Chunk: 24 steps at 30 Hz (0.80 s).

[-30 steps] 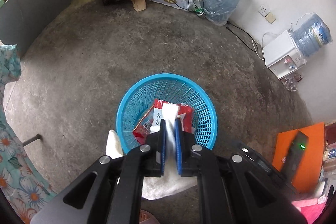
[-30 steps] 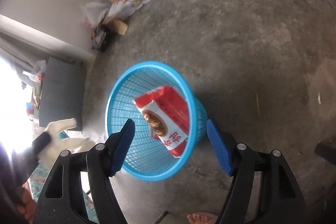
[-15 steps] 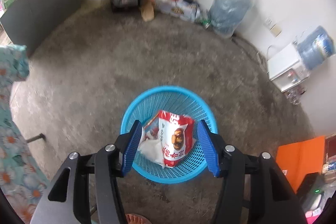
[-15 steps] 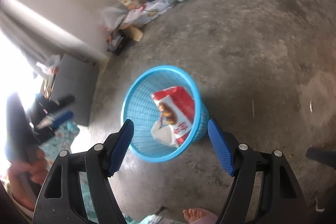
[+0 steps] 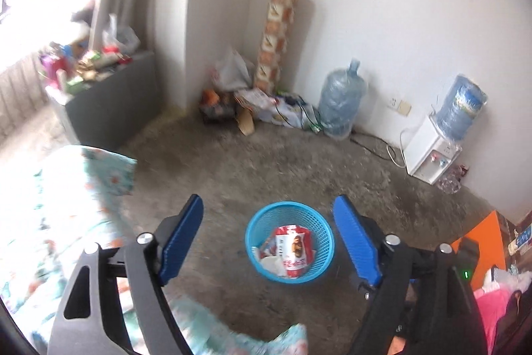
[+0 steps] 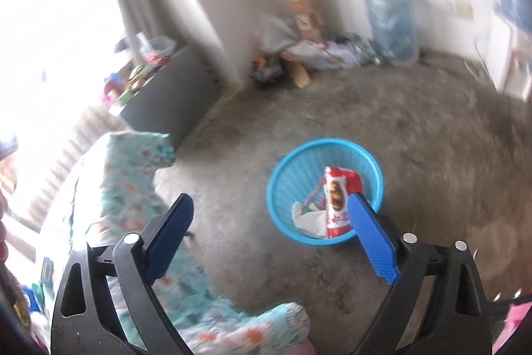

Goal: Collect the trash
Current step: 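Move both open tools back toward the trash on the quilt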

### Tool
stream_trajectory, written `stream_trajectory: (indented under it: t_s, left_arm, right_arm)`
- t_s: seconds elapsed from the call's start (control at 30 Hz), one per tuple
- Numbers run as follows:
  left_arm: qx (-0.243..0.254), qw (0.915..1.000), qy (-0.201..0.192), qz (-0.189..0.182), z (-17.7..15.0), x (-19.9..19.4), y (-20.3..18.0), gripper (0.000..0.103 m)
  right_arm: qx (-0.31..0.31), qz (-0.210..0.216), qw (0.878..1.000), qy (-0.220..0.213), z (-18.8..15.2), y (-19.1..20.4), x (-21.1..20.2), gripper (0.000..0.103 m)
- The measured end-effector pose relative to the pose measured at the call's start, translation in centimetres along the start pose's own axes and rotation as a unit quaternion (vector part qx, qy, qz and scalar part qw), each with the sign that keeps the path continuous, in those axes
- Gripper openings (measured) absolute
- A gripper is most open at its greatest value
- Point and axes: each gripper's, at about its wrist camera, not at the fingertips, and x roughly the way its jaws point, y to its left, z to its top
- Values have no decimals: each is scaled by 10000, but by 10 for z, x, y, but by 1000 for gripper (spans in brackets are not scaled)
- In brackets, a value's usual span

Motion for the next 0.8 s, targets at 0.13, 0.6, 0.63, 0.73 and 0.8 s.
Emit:
stream_trajectory:
  t_s: [0.13,0.6,0.63,0.73,0.8]
  left_arm:
    - [-168,9990,-271,305,-24,-67,20,84]
    - [-744,9851,-714,1378,-114,-213,83,86]
    - [-795,9838,-733,1432,-119,-220,87,86]
    - [-910,9791,-799,1634,-132,-236,97,86]
    - [-992,9762,-840,1736,-142,-249,105,86]
  right_arm:
    - [-347,144,9993,-38,1,34,-25,95]
    - [-1291,-211,9911,236,-32,125,-53,95]
    - [-1412,-292,9893,212,-36,130,-55,95]
    - [-1884,-528,9806,78,-48,152,-61,95]
    - [-2094,-599,9760,37,-54,160,-66,95]
